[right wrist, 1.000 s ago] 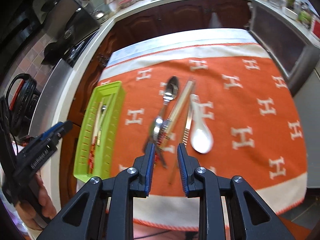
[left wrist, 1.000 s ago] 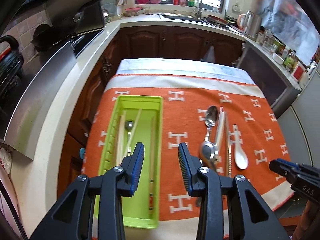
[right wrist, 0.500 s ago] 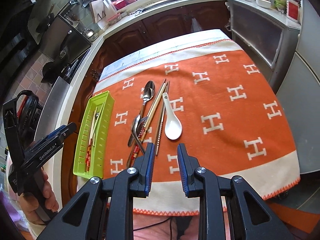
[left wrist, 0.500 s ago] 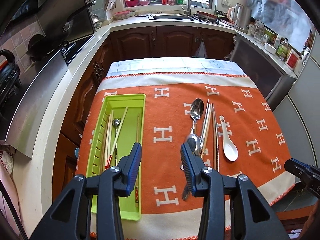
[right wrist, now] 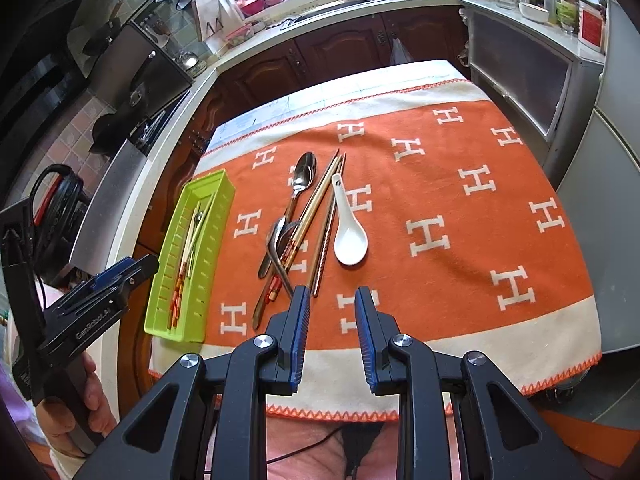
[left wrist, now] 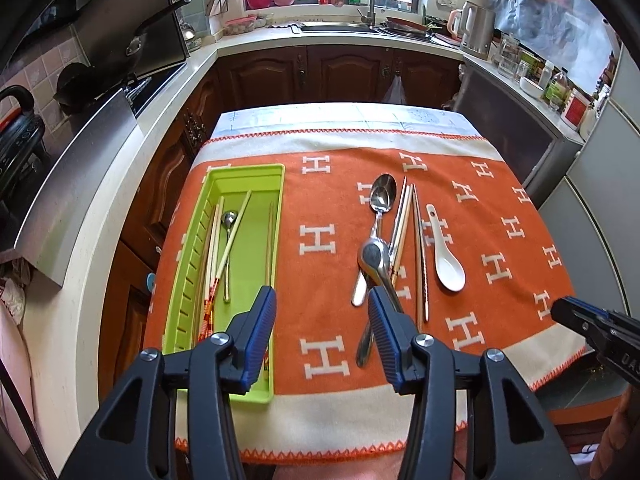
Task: Organize utensils
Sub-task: 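Withdraw both open tools from the tray over the remaining utensils, then grasp the large metal spoon with the left tool while the right tool grasps the white ceramic spoon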
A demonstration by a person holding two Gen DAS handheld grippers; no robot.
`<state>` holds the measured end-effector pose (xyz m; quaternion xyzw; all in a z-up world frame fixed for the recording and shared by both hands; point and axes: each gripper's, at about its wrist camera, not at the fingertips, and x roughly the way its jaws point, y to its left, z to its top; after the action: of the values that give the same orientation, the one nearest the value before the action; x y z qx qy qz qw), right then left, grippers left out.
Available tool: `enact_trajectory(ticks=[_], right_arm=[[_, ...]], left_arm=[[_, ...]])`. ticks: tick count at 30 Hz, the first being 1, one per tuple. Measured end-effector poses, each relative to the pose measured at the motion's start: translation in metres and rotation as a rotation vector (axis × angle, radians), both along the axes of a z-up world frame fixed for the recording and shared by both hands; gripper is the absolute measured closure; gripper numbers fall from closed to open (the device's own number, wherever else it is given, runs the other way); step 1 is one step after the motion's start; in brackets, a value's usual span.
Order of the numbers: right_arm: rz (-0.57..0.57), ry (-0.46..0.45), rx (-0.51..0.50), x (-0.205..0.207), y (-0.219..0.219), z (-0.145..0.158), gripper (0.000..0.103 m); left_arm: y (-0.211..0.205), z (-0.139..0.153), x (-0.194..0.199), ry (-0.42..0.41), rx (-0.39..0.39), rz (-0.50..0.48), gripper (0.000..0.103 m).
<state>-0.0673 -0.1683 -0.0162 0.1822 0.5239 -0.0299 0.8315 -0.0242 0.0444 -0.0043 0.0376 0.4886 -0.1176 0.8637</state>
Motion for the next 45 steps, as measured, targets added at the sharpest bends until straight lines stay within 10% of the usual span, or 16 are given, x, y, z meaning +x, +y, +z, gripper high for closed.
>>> enact_trajectory(ticks=[16, 30, 45], right_arm=[[0.04, 0.031, 0.006, 0.05, 0.012, -0.015, 0.08], [-0.009, 0.121, 0.052, 0.132, -0.039, -0.107, 0.068], [0.056, 0.191, 0.052, 0.18, -0.028, -0.179, 0.07]], left_arm=[[-0.01, -0.022, 0.02, 0.078, -0.008, -0.099, 0.052], [-0.06, -0.117, 0.09, 0.21, -0.05, -0.141, 0.047], [-0.049, -0.139, 0.116, 0.286, -0.18, -0.209, 0.057]])
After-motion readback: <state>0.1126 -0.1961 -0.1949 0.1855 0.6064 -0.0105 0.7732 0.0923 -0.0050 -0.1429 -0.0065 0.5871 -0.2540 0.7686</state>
